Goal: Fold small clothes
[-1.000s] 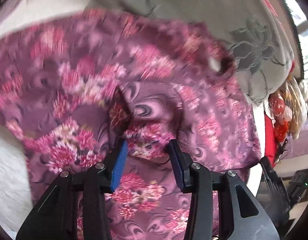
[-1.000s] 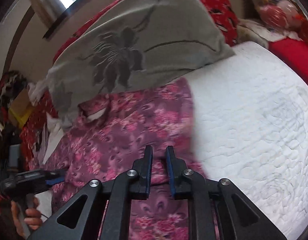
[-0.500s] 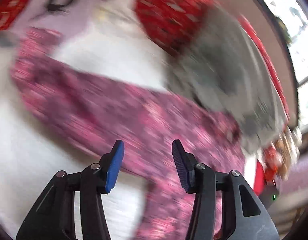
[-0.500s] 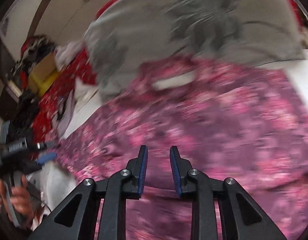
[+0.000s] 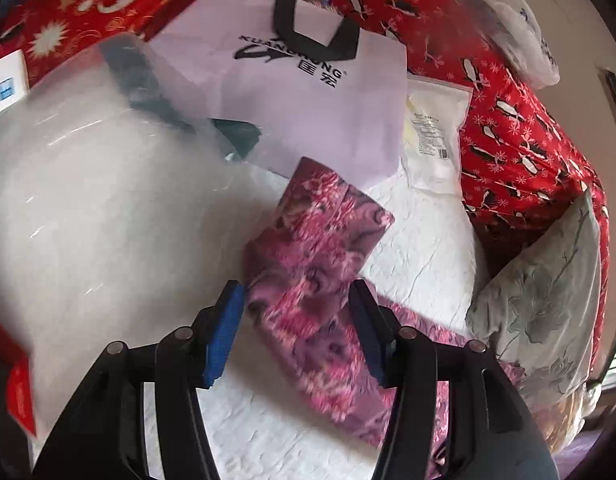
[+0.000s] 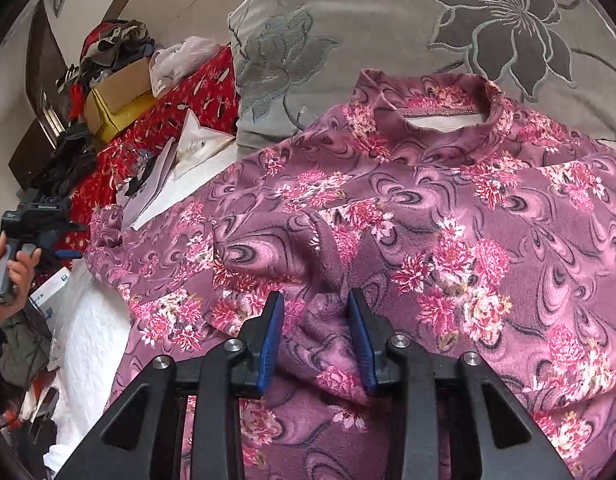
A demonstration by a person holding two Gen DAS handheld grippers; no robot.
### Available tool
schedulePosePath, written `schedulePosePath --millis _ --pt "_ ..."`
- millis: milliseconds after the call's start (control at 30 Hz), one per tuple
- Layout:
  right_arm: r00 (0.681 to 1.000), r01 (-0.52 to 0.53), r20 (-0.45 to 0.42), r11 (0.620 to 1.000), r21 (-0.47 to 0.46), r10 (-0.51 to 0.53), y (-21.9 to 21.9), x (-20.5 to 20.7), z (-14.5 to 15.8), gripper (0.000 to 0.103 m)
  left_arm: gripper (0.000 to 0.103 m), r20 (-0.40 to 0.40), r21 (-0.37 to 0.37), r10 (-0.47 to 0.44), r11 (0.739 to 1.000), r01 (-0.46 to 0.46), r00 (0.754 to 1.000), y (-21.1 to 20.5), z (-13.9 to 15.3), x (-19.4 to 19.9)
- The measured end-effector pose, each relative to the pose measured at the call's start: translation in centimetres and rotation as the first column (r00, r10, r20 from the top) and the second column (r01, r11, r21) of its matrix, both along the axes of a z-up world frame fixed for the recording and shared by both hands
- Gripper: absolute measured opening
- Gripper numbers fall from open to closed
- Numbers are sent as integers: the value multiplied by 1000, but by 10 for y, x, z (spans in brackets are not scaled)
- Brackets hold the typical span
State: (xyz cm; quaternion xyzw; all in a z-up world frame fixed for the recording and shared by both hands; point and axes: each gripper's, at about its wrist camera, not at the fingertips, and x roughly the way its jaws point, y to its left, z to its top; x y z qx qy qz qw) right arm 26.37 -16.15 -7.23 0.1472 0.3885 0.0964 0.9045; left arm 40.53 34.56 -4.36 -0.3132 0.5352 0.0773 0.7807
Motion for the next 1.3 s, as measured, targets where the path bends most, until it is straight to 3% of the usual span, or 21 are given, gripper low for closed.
schedulePosePath --millis 133,167,200,233,367,500,633,733,800,833,867,1033,1167,1233,1267,1300 --pt "1000 -1 -2 1000 8 1 -3 2 -2 35 54 -2 48 -22 999 23 1000 -12 -10 19" --pt "1000 -1 -1 1000 11 1 -3 1 -3 35 48 8 53 -26 998 26 1000 -12 -12 19" --pt "1000 0 -1 1000 14 0 -3 1 -1 35 35 22 54 -30 998 29 999 -14 -12 19" --pt "1000 0 0 1000 17 0 -3 0 -1 35 5 31 53 -39 998 37 999 -15 -11 19" --pt "1000 1 2 1000 25 -1 -5 0 1 35 5 105 85 -10 996 1 994 -9 12 2" --pt "1000 1 3 1000 30 -1 -5 0 1 35 5 182 63 53 996 -65 982 11 37 -32" --pt "1000 2 4 1000 31 -2 -5 0 1 35 5 145 5 73 997 -75 987 28 17 -59" --pt "1000 2 3 1000 26 -2 -5 0 1 35 5 125 -113 114 989 -100 986 39 -3 -72" --pt "1000 2 2 1000 24 -2 -5 0 1 35 12 136 -217 148 969 -116 980 46 -11 -77" --pt "1000 2 3 1000 23 -2 -4 0 2 35 21 137 -254 166 959 -127 977 49 -15 -77" --pt "1000 2 3 1000 22 -2 -4 0 2 35 31 138 -270 173 954 -132 975 49 -16 -76" --pt "1000 1 3 1000 19 -1 -4 0 1 35 53 152 -315 187 940 -131 971 47 -19 -61" --pt "1000 1 2 1000 18 -1 -4 1 2 35 56 89 -315 195 936 -159 977 44 -34 -49" --pt "1000 0 3 1000 17 0 -4 0 2 35 47 62 -299 207 937 -180 976 40 -40 -46" --pt "1000 0 2 1000 16 0 -4 1 2 35 20 69 -303 199 938 -170 978 38 -41 -46" --pt "1000 0 2 1000 17 0 -4 1 2 35 8 79 -315 180 938 -146 981 35 -40 -47"
